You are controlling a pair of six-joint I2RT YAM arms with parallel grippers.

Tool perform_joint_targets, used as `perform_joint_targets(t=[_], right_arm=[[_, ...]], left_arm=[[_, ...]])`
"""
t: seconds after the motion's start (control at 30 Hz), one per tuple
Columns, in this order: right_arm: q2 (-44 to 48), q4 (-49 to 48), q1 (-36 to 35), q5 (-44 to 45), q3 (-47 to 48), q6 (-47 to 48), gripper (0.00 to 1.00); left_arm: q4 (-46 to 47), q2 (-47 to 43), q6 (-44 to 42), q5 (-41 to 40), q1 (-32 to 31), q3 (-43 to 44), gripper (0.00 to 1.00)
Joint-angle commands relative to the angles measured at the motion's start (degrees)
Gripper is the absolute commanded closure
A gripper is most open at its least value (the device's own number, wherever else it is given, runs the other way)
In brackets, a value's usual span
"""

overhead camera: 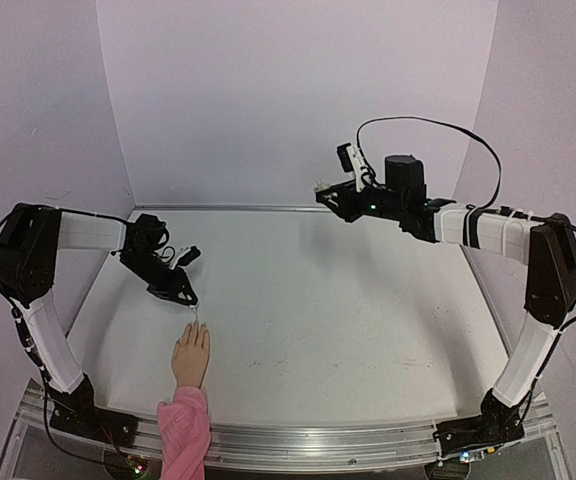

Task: Paint the nails

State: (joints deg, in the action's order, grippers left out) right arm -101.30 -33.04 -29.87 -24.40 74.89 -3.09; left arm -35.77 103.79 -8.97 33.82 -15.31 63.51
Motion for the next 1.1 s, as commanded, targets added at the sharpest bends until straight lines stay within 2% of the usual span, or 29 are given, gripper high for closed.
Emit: perform_joint_targets(t=[0.0, 0.3, 1.07], right_arm=[[2.05, -4.31, 0.19, -1.15, -0.24, -0.77, 1.00], [2.67, -4.76, 0.21, -1.00, -1.05, -0.80, 1.00], [2.81, -5.11, 0.17, -0.47, -0.81, -0.87, 1.00]], left_arm=[[-0.71, -4.77, 0.25, 0.26, 0.27, -1.00, 1.00], [-1.53, -4.98, 0.24, 0.28, -0.12, -2.85, 1.00], [-0.37, -0.85, -0.52, 1.64, -0.50, -0.20, 1.00]])
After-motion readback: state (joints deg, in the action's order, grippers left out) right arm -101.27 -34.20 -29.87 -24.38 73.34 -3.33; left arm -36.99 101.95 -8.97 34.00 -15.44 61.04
